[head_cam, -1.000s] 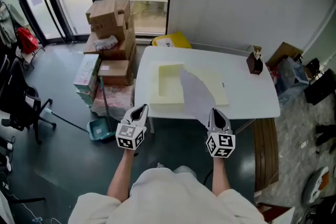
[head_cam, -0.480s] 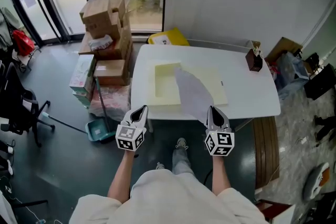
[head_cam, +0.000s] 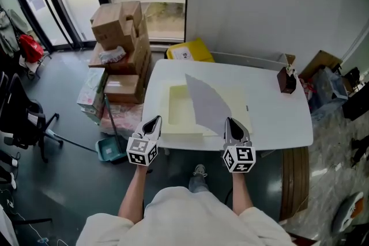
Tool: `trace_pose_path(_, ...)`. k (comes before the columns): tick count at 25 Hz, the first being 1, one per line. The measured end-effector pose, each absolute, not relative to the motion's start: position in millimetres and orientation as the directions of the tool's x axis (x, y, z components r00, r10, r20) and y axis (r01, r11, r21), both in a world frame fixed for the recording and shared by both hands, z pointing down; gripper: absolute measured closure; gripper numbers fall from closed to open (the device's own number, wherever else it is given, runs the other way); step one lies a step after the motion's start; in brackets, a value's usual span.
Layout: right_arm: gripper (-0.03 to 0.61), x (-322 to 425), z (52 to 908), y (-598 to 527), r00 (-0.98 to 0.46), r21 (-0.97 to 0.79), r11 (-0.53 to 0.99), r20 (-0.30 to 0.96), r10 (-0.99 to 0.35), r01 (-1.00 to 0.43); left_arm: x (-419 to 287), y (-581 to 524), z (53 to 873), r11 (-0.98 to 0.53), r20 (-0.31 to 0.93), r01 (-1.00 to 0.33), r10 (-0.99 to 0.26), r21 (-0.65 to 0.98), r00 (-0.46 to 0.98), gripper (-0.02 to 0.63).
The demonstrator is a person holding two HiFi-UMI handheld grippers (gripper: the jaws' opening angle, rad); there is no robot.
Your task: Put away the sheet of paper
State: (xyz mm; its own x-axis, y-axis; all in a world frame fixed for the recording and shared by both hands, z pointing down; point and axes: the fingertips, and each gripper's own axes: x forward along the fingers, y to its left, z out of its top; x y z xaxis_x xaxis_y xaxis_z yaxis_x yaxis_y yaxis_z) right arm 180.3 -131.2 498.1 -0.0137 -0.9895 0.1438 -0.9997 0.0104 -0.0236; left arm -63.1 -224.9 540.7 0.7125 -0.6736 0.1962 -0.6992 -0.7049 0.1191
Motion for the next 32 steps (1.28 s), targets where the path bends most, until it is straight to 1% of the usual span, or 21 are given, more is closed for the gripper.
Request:
trace_pose_path(10, 0.577, 203, 487, -216, -0.152, -0.036, 0.148, 0.125, -0.98, -0.988, -33, -279, 527, -0.633, 0.196, -0.767, -0.744, 0.099, 0.639, 0.612)
trace_pose_path(17, 0.577, 221, 509, -240, -0.224, -0.08, 0.214, 0.153, -0.963, -0.974, -15, -292, 531, -0.581, 0.216, -0.81, -0.783, 0.082, 0.584, 0.612)
trace_pose_path(23, 0.577, 233, 535, -241, -0.252, -0.101, 0.236, 0.202, -0.946, -0.967, 1, -294, 540, -0.565, 0.235, -0.821, -0.789, 0.086, 0.568, 0.612)
trace_pose_path(32, 0.577, 228, 553, -239, -0.242, -0.129, 0.216, 0.243, -0.94, -0.968, 5, -295, 558, -0.585, 0.27, -0.804, -0.762, 0.105, 0.589, 0.612)
